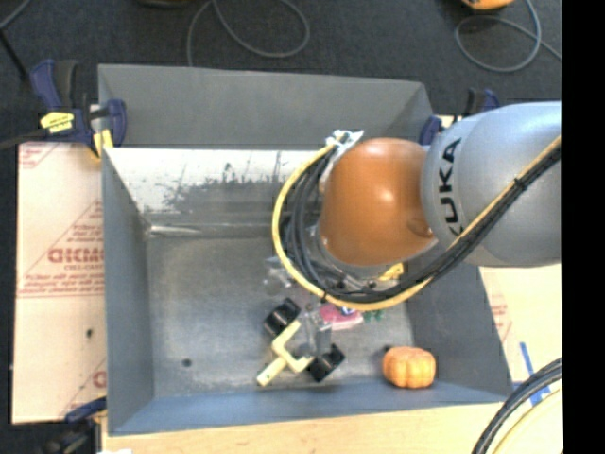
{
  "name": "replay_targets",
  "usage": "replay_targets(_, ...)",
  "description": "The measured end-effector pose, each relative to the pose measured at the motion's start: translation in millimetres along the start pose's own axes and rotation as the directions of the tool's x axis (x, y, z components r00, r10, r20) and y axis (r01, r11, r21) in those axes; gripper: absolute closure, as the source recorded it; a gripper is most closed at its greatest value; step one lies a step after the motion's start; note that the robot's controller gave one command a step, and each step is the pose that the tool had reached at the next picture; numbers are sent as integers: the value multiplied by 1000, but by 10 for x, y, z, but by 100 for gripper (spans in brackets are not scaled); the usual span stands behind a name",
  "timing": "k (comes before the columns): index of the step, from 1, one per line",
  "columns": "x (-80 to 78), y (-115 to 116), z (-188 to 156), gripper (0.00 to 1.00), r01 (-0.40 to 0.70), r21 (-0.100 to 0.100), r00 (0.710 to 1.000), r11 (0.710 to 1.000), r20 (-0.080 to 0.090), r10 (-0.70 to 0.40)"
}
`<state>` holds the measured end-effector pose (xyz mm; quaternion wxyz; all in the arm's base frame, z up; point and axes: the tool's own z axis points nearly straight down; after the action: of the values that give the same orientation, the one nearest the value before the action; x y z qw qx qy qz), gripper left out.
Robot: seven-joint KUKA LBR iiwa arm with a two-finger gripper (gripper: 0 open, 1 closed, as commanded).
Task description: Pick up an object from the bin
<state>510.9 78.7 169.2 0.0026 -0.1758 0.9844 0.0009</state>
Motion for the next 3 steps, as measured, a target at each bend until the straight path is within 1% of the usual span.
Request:
replay_targets(1,281,-292,296,0,-70,1,998,998,1,70)
replay_targets(2,316,-376,501,0,-27,3,1000,1000,-4,27)
replay_targets(3,181,-420,842,100,248,22,968,969,39,-248)
